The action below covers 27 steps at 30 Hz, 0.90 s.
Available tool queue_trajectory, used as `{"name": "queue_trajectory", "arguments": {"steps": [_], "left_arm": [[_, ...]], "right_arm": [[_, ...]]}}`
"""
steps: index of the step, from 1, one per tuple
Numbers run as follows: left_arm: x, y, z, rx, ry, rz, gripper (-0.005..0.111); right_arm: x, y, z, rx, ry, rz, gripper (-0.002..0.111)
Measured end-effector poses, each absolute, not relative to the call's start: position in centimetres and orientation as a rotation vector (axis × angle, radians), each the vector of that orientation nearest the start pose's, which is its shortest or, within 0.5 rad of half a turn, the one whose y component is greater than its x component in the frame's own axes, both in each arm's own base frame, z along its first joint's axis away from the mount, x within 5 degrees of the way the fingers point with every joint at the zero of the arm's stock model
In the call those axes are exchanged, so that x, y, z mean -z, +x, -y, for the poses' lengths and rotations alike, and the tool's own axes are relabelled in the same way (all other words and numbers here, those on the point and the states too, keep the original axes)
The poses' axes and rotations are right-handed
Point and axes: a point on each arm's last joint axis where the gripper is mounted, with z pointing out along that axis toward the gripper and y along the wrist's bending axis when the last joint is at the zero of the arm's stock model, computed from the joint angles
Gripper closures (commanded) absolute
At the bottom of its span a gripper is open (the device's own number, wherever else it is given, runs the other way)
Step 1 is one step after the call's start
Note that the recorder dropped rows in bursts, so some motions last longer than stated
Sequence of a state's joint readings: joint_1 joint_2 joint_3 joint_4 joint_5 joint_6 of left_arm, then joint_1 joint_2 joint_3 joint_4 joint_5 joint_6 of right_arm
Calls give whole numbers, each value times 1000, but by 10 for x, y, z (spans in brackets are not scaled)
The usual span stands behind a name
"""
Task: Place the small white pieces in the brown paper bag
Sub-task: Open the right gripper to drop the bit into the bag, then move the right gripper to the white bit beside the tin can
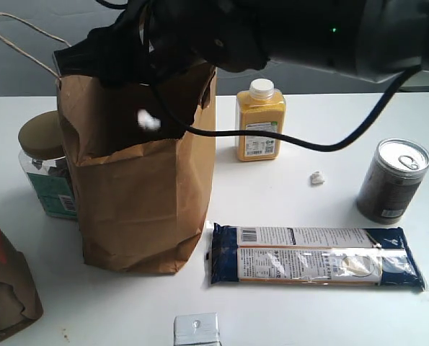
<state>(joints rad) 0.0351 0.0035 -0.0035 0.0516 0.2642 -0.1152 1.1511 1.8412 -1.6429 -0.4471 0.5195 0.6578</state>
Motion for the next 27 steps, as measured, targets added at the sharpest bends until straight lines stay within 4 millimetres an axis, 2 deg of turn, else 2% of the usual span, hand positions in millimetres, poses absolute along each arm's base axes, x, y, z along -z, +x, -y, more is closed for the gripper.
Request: {"name": "queue_trajectory", "arguments": {"steps": [3,6,9,12,14,18,19,21,24,27], "left_arm": [[-190,55,-3,10,-98,-1745,107],[-190,55,-3,10,-98,-1745,107],[-190,55,-3,10,-98,-1745,107],[-190,55,-3,10,-98,-1745,107],[-190,55,-3,10,-98,-1745,107],[-190,55,-3,10,-98,-1745,107],[-190,55,-3,10,-98,-1745,107],[-190,55,-3,10,-98,-1745,107],[-190,55,-3,10,-98,-1745,107],[-190,55,-3,10,-98,-1745,107]], "right_arm": [[-329,196,-392,-583,-827,-2043,57],[-330,192,-392,-581,-832,-2057,82],[-353,167,-388,-624,-857,-2030,106],[-379,135,-374,-630,-894,-2023,108],[-385,109,-364,-630,-955,-2022,108],[-371,71,-336,-596,-1015,-2121,108],[-366,65,-322,-586,-987,-2164,108],[-355,59,-301,-571,-943,-2219,108],[-343,57,-279,-559,-900,-2276,108],[-312,65,-244,-485,-829,-2401,108]]}}
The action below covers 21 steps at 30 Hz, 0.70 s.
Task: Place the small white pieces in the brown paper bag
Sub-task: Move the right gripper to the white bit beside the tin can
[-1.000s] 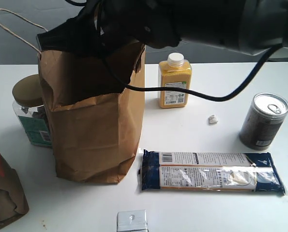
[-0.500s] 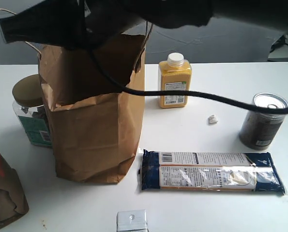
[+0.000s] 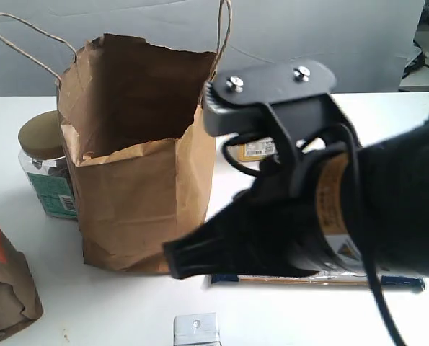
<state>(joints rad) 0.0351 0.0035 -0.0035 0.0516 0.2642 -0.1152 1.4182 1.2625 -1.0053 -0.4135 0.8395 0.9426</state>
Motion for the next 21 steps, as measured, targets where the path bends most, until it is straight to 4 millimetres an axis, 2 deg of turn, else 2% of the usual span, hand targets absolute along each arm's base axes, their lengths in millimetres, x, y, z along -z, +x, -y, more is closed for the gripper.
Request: {"name": "queue_trajectory", "arguments": {"steps": [2,6,11,13,16,21], "left_arm": [[-190,55,-3,10,-98,-1745,107],[-190,55,-3,10,-98,-1745,107],[-190,55,-3,10,-98,-1745,107],[-190,55,-3,10,-98,-1745,107],[-190,55,-3,10,-98,-1745,107],[-190,55,-3,10,-98,-1745,107]], "right_arm": [[-295,81,-226,-404,-759,-2458,108],[-283,112,-205,-278,-696,-2485,108],[-271,152,-193,-163,-686,-2484,108],[-259,169,-191,-121,-692,-2516,106],[-245,193,-193,-63,-717,-2568,95],[-229,235,-211,-1,-735,-2608,72]]}}
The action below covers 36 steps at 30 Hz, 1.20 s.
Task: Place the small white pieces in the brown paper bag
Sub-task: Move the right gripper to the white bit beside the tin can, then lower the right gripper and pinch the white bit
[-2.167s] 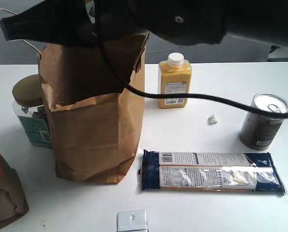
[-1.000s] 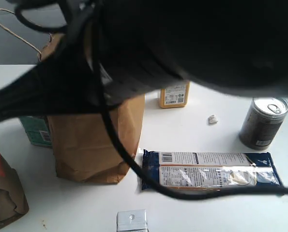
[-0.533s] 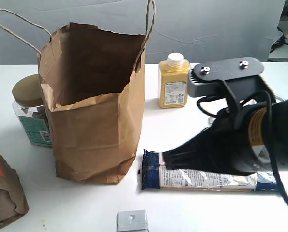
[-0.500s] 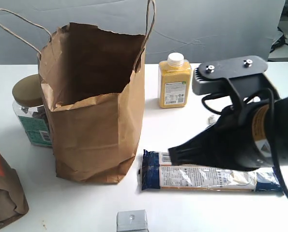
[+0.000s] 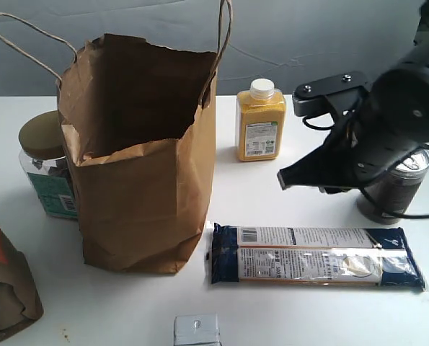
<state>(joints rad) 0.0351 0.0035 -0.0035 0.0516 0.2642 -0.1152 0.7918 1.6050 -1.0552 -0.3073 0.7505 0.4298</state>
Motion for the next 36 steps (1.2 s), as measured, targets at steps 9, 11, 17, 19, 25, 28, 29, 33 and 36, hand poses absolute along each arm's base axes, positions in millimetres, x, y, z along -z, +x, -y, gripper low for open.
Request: {"name": "queue_trajectory", "arguments": {"steps": [9,11,17,19,25,28,29,33,36], "left_arm": [[-190,55,-3,10,-98,-1745,107],[-190,55,-3,10,-98,-1745,107],[-190,55,-3,10,-98,-1745,107],[-190,55,-3,10,-98,-1745,107],[-190,55,-3,10,-98,-1745,107],[-190,55,-3,10,-98,-1745,107],[-190,55,-3,10,-98,-1745,107],[-190,55,-3,10,-98,-1745,107],[-190,55,-3,10,-98,-1745,107]], "right_arm": [[-195,298,-237,101,-691,-2681,67],[-185,311,-238,133,-677,-2689,67],[-157,336,-237,210,-646,-2712,67],[-150,341,-237,224,-641,-2721,67],[-134,354,-236,223,-642,-2701,67],[-127,358,-234,213,-634,-2702,67],[-125,359,-233,213,-633,-2704,67],[-122,361,-231,210,-626,-2706,69],[-122,362,-231,202,-620,-2701,76]]}}
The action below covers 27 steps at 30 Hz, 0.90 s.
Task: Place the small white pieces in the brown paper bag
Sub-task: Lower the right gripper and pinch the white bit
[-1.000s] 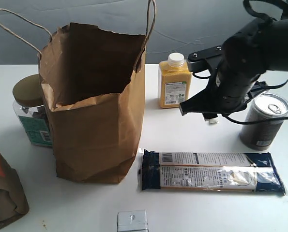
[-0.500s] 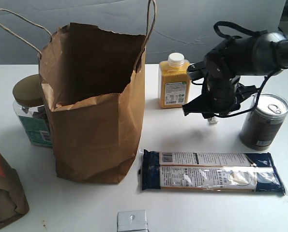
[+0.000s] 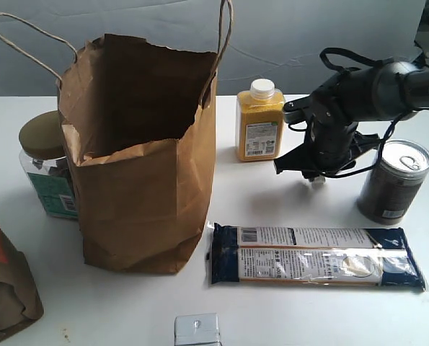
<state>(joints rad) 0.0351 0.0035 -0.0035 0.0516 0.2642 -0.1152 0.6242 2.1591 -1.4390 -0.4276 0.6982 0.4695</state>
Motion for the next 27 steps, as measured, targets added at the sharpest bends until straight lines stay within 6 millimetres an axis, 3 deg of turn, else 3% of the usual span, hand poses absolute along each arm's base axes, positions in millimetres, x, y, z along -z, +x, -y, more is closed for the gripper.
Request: {"name": "queue_trajectory", "arguments": {"steps": [4,11,14,20,23,27], "left_arm": [[-190,55,-3,10,-98,-1745,107],[-190,55,-3,10,-98,-1745,107],[-190,55,-3,10,-98,-1745,107],[-190,55,-3,10,-98,-1745,107],[-190,55,-3,10,-98,-1745,107],[-190,55,-3,10,-98,-1745,107]], "right_arm": [[-121,363,-231,196,-621,-2698,88],[-112,363,-231,213,-656,-2707,94],[-111,363,-231,213,-660,-2706,107],[-114,363,-234,207,-665,-2697,108],[-122,358,-238,198,-676,-2683,108],[-149,339,-248,144,-707,-2636,108]]}}
